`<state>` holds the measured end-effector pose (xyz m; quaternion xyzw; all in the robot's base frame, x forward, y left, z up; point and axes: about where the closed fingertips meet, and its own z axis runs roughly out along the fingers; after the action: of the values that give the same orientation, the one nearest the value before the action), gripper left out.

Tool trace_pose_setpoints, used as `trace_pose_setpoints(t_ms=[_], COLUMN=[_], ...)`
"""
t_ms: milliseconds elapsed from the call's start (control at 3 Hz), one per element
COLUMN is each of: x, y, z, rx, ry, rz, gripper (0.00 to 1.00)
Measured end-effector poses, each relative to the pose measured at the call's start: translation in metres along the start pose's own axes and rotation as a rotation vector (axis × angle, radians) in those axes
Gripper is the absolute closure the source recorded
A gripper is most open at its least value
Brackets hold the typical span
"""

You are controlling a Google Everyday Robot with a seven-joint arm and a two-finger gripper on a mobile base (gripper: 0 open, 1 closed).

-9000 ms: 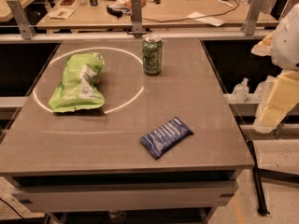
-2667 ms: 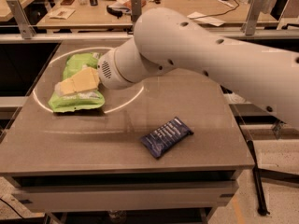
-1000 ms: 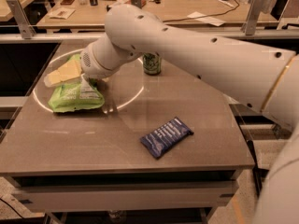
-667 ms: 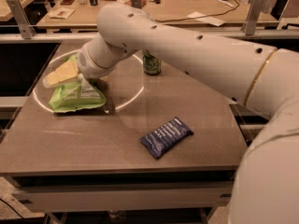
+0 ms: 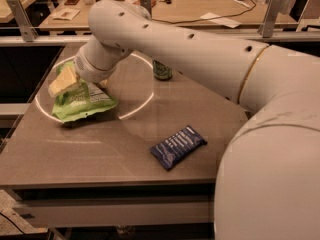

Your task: Pick green rice chip bag

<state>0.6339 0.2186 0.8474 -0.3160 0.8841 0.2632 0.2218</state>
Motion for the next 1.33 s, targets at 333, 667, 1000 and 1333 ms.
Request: trace_pose_setpoints(t_ms=[333, 667, 1000, 1333], x=[-0.0034, -0.0058, -0.0082, -0.0035], y=[-0.0011, 0.0009, 0.0023, 0.0031], z=[0.0033, 0.0071, 0.0078, 0.0129], rx=[0.007, 0.009, 0.005, -0.028], ry=[0.012, 0.018, 0.013, 0.001], rz=[-0.023, -0.045, -0.061, -0.041], gripper=[0.41, 0.65, 0.88, 1.00])
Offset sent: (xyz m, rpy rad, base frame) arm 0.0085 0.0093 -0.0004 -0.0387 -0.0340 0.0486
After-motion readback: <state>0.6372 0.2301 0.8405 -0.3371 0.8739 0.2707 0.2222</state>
